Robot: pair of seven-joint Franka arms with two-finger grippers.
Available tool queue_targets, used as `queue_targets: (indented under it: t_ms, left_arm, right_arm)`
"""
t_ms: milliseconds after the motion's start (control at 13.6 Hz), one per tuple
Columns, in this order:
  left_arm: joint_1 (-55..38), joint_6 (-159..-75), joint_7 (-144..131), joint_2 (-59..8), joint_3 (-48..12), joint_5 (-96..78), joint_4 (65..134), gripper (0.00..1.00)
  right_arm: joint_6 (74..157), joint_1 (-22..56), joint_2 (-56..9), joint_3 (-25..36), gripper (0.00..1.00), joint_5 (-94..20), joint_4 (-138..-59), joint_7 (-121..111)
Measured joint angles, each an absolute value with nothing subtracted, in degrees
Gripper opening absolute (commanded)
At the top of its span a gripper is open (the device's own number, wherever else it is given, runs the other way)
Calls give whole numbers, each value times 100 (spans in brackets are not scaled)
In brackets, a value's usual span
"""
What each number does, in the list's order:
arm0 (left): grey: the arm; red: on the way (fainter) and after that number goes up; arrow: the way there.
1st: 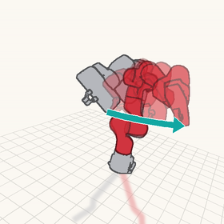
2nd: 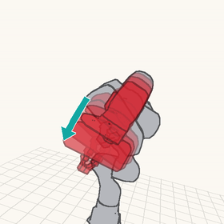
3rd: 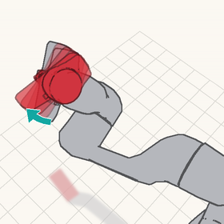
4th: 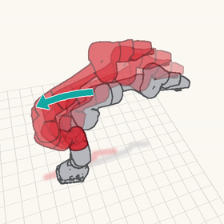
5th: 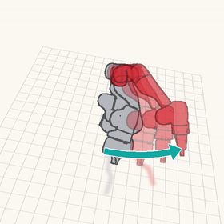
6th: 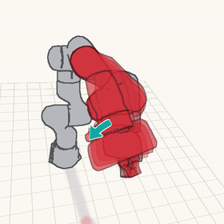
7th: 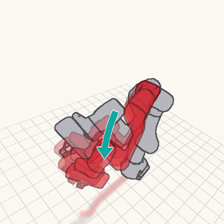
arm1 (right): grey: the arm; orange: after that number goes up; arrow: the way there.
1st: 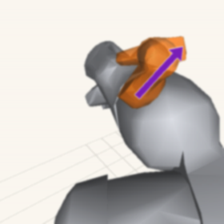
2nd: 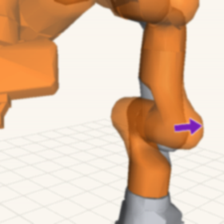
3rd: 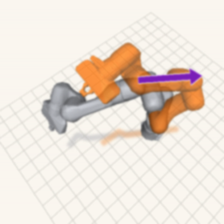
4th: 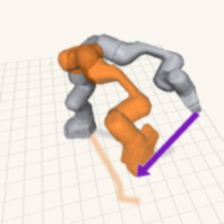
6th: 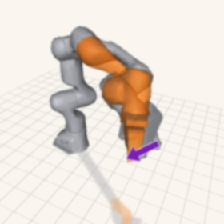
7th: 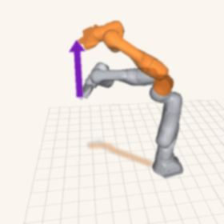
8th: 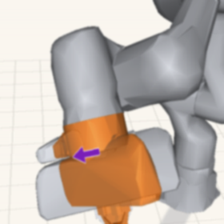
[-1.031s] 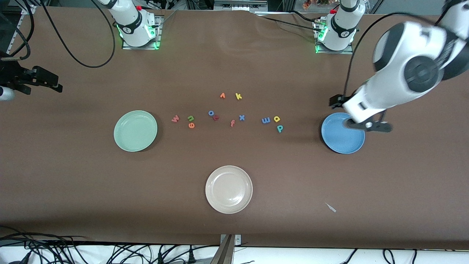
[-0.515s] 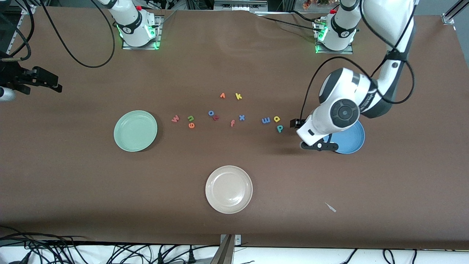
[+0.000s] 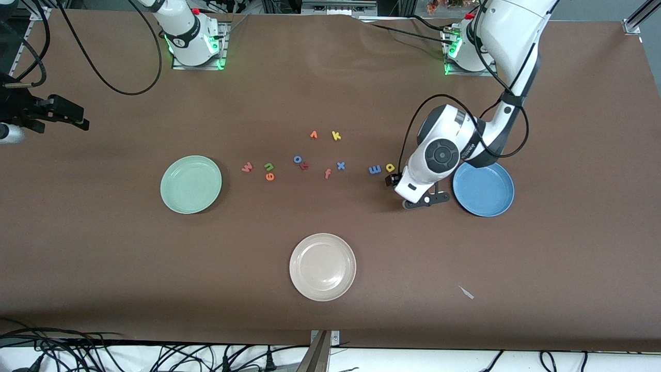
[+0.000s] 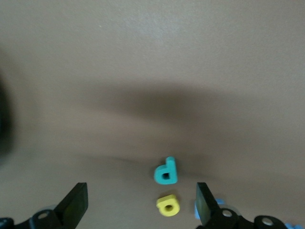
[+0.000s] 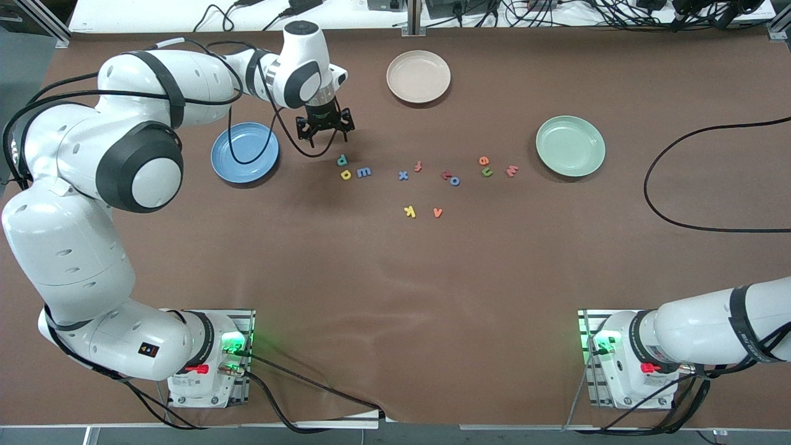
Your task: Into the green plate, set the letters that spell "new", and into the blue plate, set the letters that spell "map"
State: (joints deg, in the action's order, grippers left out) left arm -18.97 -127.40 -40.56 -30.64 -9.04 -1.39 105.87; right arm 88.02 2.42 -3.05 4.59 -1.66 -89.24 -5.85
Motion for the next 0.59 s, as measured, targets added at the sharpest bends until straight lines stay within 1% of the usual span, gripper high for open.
queue_targets:
  t_ms: [221,295,442,515,589]
  left_arm:
    - [-2172,-13217,-4475,-3154,-907,-140,10880,100]
    - [-2206,-13266,-4522,-3185,-907,-140,10917,86]
    - [-2204,-13291,-4570,-3254,-883,-140,10931,69]
    - [-2197,-13317,-4572,-3285,-867,-140,10931,58]
    - [-2194,-13338,-4580,-3304,-855,-140,10932,56]
  right_arm:
    - [8802,242,-305,459,100,-165,-8932,-585]
    - [8802,243,-305,459,100,-165,-8932,-585]
    - [8803,243,-305,459,100,-165,-8933,-585]
    - [8803,243,-305,458,100,-165,-8933,-585]
    - [8804,243,-304,458,100,-165,-8937,-585]
